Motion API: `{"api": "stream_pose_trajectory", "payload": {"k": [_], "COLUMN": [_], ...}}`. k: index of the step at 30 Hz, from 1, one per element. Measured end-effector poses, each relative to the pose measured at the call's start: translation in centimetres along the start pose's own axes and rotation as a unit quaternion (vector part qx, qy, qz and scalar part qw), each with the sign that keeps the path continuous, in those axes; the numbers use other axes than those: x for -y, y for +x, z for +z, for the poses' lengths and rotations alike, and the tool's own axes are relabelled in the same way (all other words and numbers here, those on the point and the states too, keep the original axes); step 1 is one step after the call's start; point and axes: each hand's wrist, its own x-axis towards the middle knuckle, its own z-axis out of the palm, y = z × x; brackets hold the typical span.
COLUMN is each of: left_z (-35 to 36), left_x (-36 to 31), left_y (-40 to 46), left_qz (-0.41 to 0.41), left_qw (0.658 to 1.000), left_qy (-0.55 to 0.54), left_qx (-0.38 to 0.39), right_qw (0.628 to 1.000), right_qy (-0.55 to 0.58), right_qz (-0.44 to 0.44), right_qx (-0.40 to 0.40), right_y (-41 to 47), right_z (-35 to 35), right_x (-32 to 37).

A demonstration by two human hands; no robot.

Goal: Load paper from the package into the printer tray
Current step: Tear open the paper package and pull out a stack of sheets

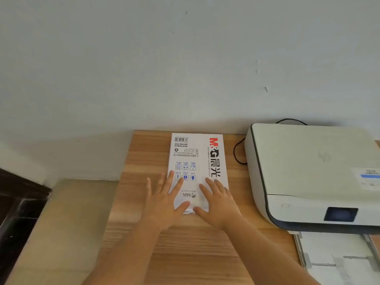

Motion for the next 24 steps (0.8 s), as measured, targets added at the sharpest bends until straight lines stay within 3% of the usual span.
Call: {"api": "stream_pose_trajectory", "payload": {"k": [4,15,24], "left_z": [0.3,0.1,0.3], "left_x": [0.7,2.1,2.4], "left_y": [0.0,0.0,-0.2], "left_qz": [-0.007,0.0,0.012], "left_qw": [1.0,1.0,0.999], "left_qy": [0.029,0.024,0.03], "left_qx": [-0.008,-0.001,-0.001], "right_qw": [0.999,0.995,0.977], "right_qy": [0.03,0.058,0.15], "right_qz": [0.002,0.084,0.151], "right_qx": [-0.036,-0.001,-0.008], "right_y": [0.8,3.0,4.1], "right_z": [-0.2,0.7,1.1], "right_x": [1.2,2.5,2.1]}}
